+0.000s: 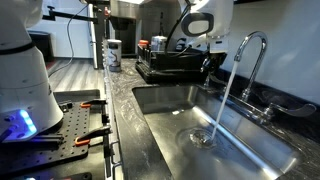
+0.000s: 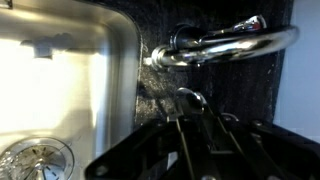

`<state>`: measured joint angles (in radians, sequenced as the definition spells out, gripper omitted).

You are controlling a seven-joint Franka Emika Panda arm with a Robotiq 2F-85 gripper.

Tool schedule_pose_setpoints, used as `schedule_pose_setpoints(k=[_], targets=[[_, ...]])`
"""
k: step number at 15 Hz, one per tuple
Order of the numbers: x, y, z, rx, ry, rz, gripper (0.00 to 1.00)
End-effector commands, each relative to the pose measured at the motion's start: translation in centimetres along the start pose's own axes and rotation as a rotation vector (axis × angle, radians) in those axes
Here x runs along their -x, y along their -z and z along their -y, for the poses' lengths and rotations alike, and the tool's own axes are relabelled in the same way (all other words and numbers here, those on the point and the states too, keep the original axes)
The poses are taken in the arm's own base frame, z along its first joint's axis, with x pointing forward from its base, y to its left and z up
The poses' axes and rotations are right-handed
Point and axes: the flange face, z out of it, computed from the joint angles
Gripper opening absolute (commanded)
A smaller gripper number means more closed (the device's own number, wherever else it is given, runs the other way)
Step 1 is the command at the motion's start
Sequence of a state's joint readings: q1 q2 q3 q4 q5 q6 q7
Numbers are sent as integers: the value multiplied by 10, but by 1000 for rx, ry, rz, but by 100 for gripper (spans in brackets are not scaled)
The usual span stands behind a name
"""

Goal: Open and close the faucet using the handle on the left

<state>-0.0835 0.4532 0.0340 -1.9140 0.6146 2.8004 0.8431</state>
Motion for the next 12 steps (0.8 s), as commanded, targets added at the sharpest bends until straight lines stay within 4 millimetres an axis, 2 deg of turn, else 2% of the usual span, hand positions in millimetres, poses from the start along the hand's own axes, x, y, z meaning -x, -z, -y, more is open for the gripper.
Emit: schedule_pose_setpoints(k=[1, 12], targets=[[17, 15, -23, 18, 1, 25, 5], [19, 12, -18, -10, 30, 36, 5]])
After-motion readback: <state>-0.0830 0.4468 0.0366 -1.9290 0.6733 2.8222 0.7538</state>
